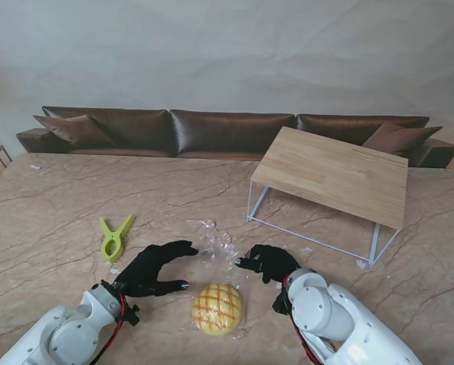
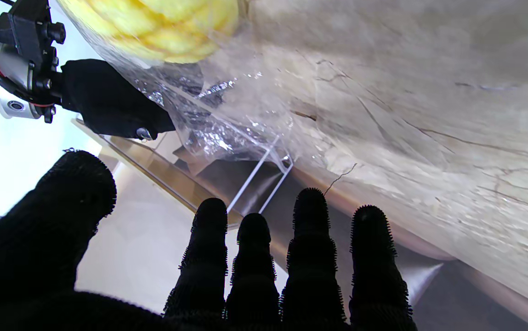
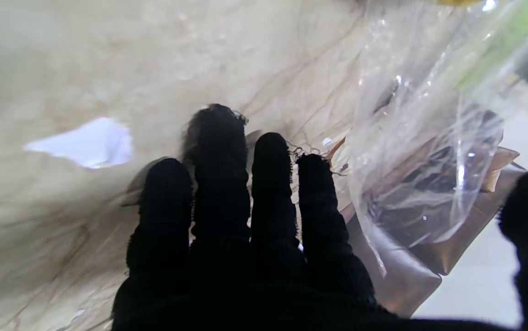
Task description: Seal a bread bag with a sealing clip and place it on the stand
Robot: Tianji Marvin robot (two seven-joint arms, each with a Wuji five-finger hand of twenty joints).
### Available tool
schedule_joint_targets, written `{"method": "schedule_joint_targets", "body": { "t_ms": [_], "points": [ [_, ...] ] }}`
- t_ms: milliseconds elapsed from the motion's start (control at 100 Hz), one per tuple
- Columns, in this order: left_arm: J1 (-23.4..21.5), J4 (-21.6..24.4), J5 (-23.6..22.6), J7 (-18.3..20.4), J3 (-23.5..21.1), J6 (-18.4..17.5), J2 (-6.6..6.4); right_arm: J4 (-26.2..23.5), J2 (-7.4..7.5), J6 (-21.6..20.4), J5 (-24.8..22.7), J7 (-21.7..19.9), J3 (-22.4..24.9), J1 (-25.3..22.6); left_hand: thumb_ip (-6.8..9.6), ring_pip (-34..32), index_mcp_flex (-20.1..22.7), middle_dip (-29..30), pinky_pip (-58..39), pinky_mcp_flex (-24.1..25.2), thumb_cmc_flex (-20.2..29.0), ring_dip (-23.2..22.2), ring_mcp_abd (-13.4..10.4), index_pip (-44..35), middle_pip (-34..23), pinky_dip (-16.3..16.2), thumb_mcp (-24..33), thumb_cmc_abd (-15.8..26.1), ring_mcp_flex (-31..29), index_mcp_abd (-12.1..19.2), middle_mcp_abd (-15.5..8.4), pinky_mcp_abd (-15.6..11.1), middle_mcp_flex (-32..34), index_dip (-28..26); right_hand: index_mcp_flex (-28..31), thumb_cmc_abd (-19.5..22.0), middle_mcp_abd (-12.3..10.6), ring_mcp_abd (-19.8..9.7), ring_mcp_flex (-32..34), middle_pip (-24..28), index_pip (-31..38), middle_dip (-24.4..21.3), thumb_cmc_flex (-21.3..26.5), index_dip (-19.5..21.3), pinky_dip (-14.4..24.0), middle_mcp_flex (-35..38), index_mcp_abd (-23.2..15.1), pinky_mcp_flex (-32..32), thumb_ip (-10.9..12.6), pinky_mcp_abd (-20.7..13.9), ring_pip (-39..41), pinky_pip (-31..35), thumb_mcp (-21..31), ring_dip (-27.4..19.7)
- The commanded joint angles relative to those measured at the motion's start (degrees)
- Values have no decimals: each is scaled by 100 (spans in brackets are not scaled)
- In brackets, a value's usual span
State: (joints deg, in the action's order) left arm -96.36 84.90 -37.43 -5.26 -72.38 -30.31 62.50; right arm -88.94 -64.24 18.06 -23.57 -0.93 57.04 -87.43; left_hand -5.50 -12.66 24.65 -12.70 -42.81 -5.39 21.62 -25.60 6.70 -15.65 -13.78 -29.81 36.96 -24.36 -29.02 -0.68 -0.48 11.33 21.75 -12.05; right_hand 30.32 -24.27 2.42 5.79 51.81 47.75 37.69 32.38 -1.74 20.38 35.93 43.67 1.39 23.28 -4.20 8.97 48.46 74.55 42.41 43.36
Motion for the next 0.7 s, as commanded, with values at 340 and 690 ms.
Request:
{"method": "schedule_joint_targets", "body": {
  "t_ms": [340,690],
  "points": [
    [-80,-103,-37,-125,-166,116,29,1049,-545,75,671,864,-664,571,213,106,105,74,108,96,-171,85,-185,23,119,17,-154,165,40,247,-220,45,-110,36,510,-1246,-480,30,47,777,1691,656,2320,2245,921,201,-1479,552,-77,309,39,757,-785,165],
    [-15,-196,34,-61,-178,209,27,1370,-728,-405,776,1388,-820,704,247,112,151,73,126,95,-171,90,-190,-20,114,-2,-237,319,41,243,-191,39,-52,10,2135,-2425,-193,168,2260,-209,2675,-843,3659,-82,680,2633,-2418,3047,-1317,280,287,1955,3424,-70]
  ]
}}
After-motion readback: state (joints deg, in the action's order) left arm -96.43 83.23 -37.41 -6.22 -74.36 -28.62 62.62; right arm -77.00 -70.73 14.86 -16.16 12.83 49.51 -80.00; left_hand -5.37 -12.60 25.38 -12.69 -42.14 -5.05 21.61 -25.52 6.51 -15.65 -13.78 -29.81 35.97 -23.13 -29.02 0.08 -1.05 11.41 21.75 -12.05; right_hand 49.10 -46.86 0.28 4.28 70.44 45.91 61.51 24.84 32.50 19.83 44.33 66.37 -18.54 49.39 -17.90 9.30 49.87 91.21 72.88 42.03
